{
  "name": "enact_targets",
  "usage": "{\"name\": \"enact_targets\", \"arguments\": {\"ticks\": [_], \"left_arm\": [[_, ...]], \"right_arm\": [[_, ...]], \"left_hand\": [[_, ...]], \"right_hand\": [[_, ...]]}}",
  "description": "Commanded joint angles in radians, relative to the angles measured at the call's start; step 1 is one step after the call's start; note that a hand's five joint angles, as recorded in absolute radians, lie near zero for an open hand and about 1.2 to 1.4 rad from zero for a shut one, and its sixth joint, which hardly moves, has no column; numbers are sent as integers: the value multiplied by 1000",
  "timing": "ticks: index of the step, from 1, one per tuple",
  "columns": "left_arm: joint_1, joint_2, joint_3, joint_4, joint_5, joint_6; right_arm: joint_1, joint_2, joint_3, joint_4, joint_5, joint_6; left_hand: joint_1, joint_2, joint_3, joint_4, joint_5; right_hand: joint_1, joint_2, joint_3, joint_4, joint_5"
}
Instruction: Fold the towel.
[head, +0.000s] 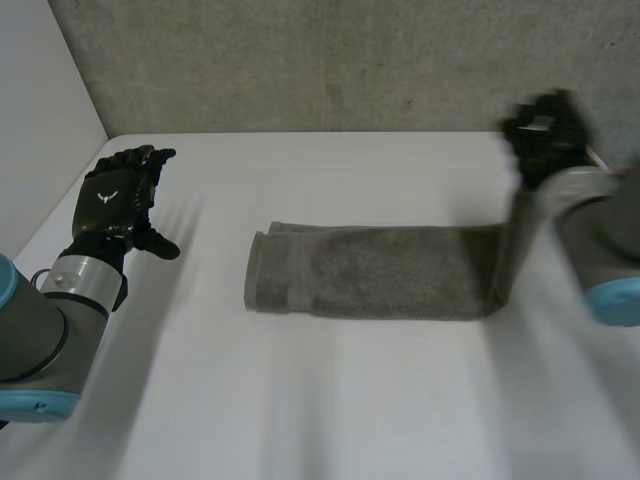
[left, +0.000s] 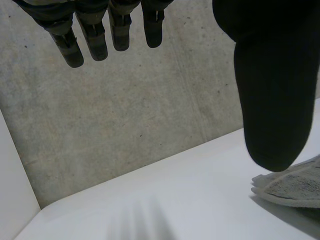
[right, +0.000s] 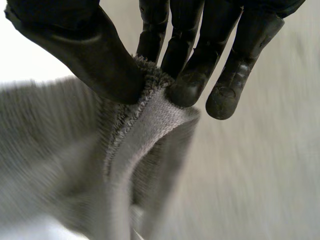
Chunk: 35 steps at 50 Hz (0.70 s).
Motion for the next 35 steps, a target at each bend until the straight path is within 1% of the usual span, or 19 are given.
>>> {"name": "enact_targets", "arguments": {"ticks": [1,3,6,9,10,11,12,13,14,18,19,20,22,23,25,31,33,34,35], "left_arm": [[-1,1,-13,25,0,4],[-2,1,-14,30,0,6],[-4,0,-19,41,0,7],[-6,-8,-22,56,0,7],[-7,-12,-25,65,0,7],[-7,-12,-25,65,0,7],[-9,-15,-26,74,0,9],[-10,-18,-26,82,0,9],[-10,-18,-26,82,0,9],[-12,-26,-25,88,1,9],[-12,-26,-25,88,1,9],[-13,-28,-23,87,1,9],[-16,-29,-20,87,3,9],[-19,-29,-20,87,3,9],[-26,-32,-17,88,3,9],[-65,-45,-14,91,1,9],[-72,-45,-16,91,1,10],[-76,-48,-16,91,1,10],[-81,-48,-17,91,0,10]], "right_arm": [[344,166,-82,-55,-86,6],[440,279,-107,-26,-115,-13],[492,363,-130,8,-117,-68],[500,373,-131,16,-120,-82],[500,367,-127,14,-120,-91],[500,349,-119,10,-114,-82],[500,348,-119,10,-114,-82],[497,321,-113,7,-101,-62],[494,284,-102,8,-77,-30],[439,189,-44,14,-29,81],[383,134,5,13,-16,158],[382,134,5,13,-15,159],[278,51,103,17,-11,300],[278,51,103,17,-11,300],[201,34,183,23,-26,395],[112,65,267,28,-57,404],[71,121,270,33,-60,365],[71,121,270,33,-60,365],[63,146,263,34,-52,328]], "left_hand": [[4,6,7,9,-26],[4,6,7,9,-26],[7,9,10,11,-23],[7,9,10,11,-23],[7,9,10,11,-23],[7,9,10,11,-23],[7,9,10,11,-23],[7,9,10,11,-23],[7,9,10,11,-23],[7,9,10,11,-23],[7,9,10,11,-23],[7,9,10,11,-23],[7,9,10,11,-23],[7,9,10,11,-23],[7,9,10,11,-23],[7,9,10,11,-23],[7,9,10,11,-23],[7,9,10,11,-23],[7,9,10,11,-23]], "right_hand": [[65,79,51,54,63],[65,79,51,54,63],[65,79,51,54,63],[65,79,51,54,63],[-59,-45,-73,-70,-61],[-572,-557,-586,-583,-574],[-577,-563,-591,-588,-579],[-1063,-1048,-1077,-1074,-1065],[-1157,-1142,-1171,-1168,-1159],[-1157,-1142,-1171,-1168,-1159],[-1157,-1142,-1171,-1168,-1159],[-1157,-1142,-1171,-1168,-1159],[-1157,-1142,-1171,-1168,-1159],[-1157,-1142,-1171,-1168,-1159],[-1157,-1142,-1171,-1168,-1159],[-1157,-1142,-1171,-1168,-1159],[-893,-878,-907,-904,-895],[-892,-877,-905,-902,-894],[-717,-702,-731,-728,-719]]}}
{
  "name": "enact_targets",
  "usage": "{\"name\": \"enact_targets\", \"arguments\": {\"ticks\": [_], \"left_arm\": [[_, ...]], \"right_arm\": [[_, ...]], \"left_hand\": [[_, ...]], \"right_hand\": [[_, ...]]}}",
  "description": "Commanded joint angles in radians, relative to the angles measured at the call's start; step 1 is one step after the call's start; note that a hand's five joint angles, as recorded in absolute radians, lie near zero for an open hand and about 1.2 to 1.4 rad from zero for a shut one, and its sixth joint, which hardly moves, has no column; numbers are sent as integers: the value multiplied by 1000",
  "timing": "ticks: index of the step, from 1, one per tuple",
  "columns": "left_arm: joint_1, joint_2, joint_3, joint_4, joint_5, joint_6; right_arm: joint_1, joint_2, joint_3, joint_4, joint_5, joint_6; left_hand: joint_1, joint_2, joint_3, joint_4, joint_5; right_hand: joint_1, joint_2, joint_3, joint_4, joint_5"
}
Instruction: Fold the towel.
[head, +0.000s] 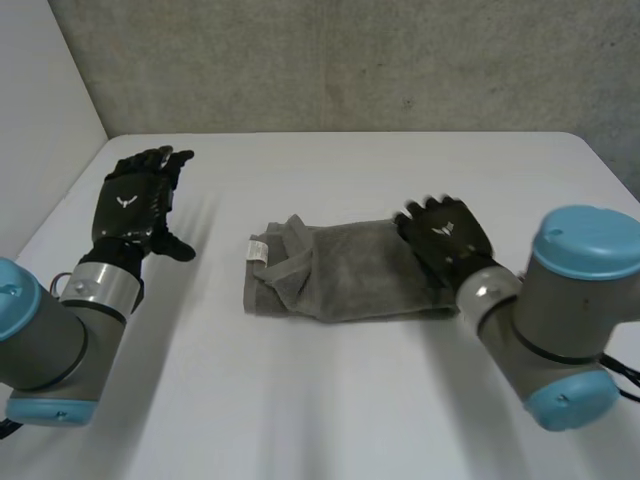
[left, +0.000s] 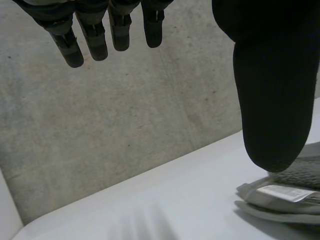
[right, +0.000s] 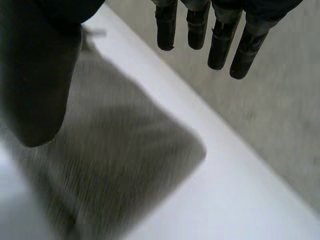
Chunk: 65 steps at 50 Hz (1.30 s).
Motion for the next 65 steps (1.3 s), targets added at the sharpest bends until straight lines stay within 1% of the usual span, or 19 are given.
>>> {"name": "enact_targets", "arguments": {"ticks": [1,2,3,4,5,12,17,25,29,32,33,34,36,37,38,44,50,59,65], "left_arm": [[-30,-7,-2,1,-2,1],[-32,-6,-5,1,-2,1],[-32,-6,-5,1,-2,1],[-32,-3,-7,1,-2,1],[-32,0,-10,1,-2,0],[-29,6,-10,1,-3,-1],[-22,14,-10,-2,-7,-4],[-18,60,-27,0,-8,-7],[-13,74,-34,0,-7,-7],[-13,74,-34,0,-5,-5],[-13,74,-34,0,-5,-5],[-12,74,-33,0,-5,-5],[-13,74,-33,0,-3,-5],[-16,72,-30,0,-3,-5],[-16,72,-30,0,-3,-5],[-48,71,27,-13,-5,-17],[-125,43,124,-103,-10,-34],[-213,-164,294,-362,-25,-94],[-220,-265,329,-430,-54,-89]], "right_arm": [[-86,120,15,9,-7,-117],[-86,120,15,9,-7,-117],[-86,133,-8,12,1,-155],[-86,133,-8,12,1,-156],[-86,133,-31,12,15,-178],[-51,88,-164,12,82,-209],[211,148,-348,15,33,-304],[431,358,-499,88,-112,-511],[476,421,-539,119,-113,-525],[479,415,-548,127,-56,-515],[476,391,-543,129,-22,-498],[476,390,-543,129,-22,-498],[468,297,-510,118,33,-389],[468,297,-510,118,33,-389],[454,247,-481,110,45,-305],[316,40,-352,63,41,-27],[219,1,-333,89,47,70],[164,129,-393,187,-14,188],[158,277,-469,265,-73,288]], "left_hand": [[7,9,10,11,-23],[7,9,10,11,-23],[7,9,10,11,-23],[7,9,10,11,-23],[7,9,10,11,-23],[7,9,10,11,-23],[4,6,7,9,-26],[3,6,6,8,-27],[3,6,6,8,-27],[3,6,6,8,-27],[3,6,6,8,-27],[3,6,6,8,-27],[3,6,6,8,-27],[3,6,6,8,-27],[3,6,6,8,-27],[22,24,24,26,-9],[31,33,33,35,0],[42,44,45,47,12],[40,42,42,44,9]], "right_hand": [[557,563,562,551,564],[560,565,564,553,567],[894,899,898,887,901],[897,903,902,891,904],[1108,1114,1113,1102,1115],[1111,1116,1115,1104,1117],[1111,1116,1115,1104,1117],[1111,1116,1115,1104,1117],[1111,1116,1115,1104,1117],[1111,1116,1115,1104,1117],[911,916,915,904,918],[909,914,913,902,916],[67,72,71,60,74],[64,69,68,57,70],[-108,-103,-104,-115,-101],[-111,-106,-107,-118,-104],[-111,-106,-107,-118,-104],[-111,-106,-107,-118,-104],[-111,-106,-107,-118,-104]]}}
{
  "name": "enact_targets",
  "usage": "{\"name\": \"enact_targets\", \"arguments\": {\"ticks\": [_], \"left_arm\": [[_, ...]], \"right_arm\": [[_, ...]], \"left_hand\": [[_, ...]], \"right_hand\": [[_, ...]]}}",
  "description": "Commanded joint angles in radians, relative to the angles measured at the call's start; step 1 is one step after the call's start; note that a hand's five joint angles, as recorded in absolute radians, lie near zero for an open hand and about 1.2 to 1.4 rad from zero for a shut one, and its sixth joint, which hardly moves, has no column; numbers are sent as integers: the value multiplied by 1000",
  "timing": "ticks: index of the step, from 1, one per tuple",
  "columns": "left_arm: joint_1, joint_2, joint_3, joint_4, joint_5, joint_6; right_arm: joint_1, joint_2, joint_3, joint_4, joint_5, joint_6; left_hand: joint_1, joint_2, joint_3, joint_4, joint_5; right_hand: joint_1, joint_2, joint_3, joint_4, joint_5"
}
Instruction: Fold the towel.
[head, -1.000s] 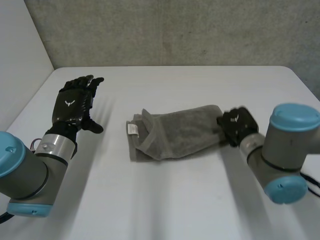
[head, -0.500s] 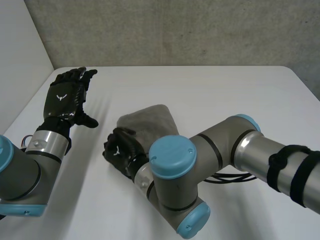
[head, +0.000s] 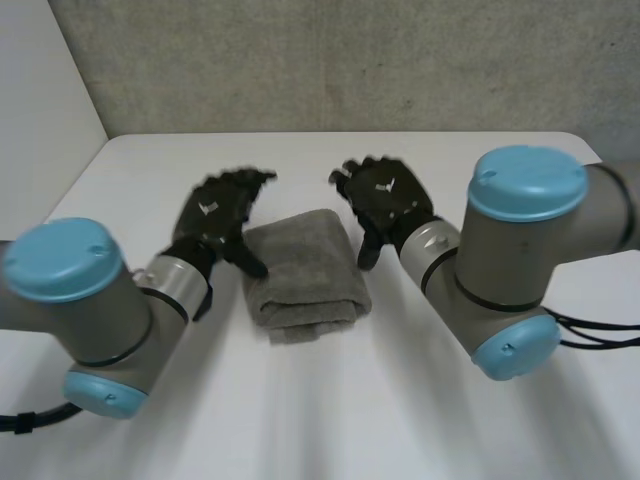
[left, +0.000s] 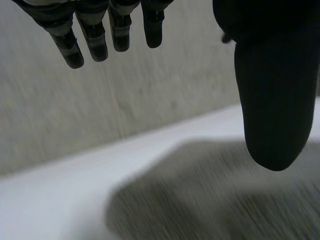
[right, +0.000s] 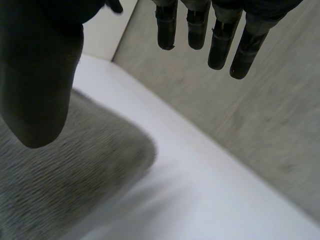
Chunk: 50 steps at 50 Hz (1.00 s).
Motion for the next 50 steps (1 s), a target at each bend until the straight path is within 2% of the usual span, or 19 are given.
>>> {"name": "enact_targets", "arguments": {"ticks": [1,3,9,12,16,18,19,20,22,23,24,25,27,28,29,30,34,37,50], "left_arm": [[-17,-162,65,-114,-40,0],[-17,-174,65,-114,-45,2],[-15,-164,66,-116,-48,3],[-15,-110,75,-120,-48,3],[-15,-22,83,-122,-47,2],[-15,71,100,-123,-44,0],[-15,71,100,-124,-44,0],[-15,121,114,-133,-44,0],[-14,169,131,-153,-45,3],[-11,212,152,-186,-47,2],[-11,212,152,-186,-47,2],[-6,246,183,-227,-56,2],[-6,277,215,-272,-73,0],[-2,303,250,-321,-94,2],[3,323,285,-375,-114,3],[3,323,286,-375,-114,3],[40,343,371,-516,-128,-1],[63,344,398,-573,-128,-1],[80,341,418,-624,-126,2]], "right_arm": [[-1,162,-85,82,-66,102],[-1,234,-126,133,-87,126],[-1,274,-180,170,-104,132],[-3,239,-199,180,-99,134],[-15,80,-177,179,-90,134],[-26,22,-162,177,-86,135],[-32,-36,-145,173,-72,136],[-32,-37,-145,173,-72,136],[-35,-142,-133,174,-3,136],[-35,-143,-133,174,-3,136],[-40,-184,-131,177,44,132],[-40,-184,-131,177,45,132],[-58,-245,-139,188,133,125],[-58,-246,-139,188,134,125],[-69,-273,-142,203,170,122],[-78,-294,-148,225,196,120],[-103,-321,-185,274,221,123],[-127,-327,-217,314,221,129],[-155,-319,-239,337,226,132]], "left_hand": [[33,33,32,32,9],[33,33,32,32,9],[30,30,29,29,6],[21,22,20,20,-3],[18,19,17,17,-6],[18,19,17,17,-6],[18,19,17,17,-6],[18,19,17,17,-6],[21,21,20,20,-3],[21,21,20,20,-3],[21,21,20,20,-3],[21,21,20,20,-3],[24,24,23,23,0],[24,24,23,23,0],[18,19,17,17,-6],[18,19,17,17,-6],[21,21,20,20,-3],[24,24,23,23,0],[27,27,26,26,3]], "right_hand": [[-54,-74,-75,-91,-61],[-54,-74,-75,-91,-61],[-54,-74,-75,-91,-61],[-54,-74,-75,-91,-61],[-54,-74,-75,-91,-61],[-54,-74,-75,-91,-61],[-54,-74,-75,-91,-61],[-54,-74,-75,-91,-61],[-54,-74,-75,-91,-61],[-54,-74,-75,-91,-61],[-54,-74,-75,-91,-61],[-54,-74,-75,-91,-61],[-54,-74,-75,-91,-61],[-54,-74,-75,-91,-61],[-54,-74,-75,-91,-61],[-54,-74,-75,-91,-61],[-54,-74,-75,-91,-61],[-54,-74,-75,-91,-61],[-54,-74,-75,-91,-61]]}}
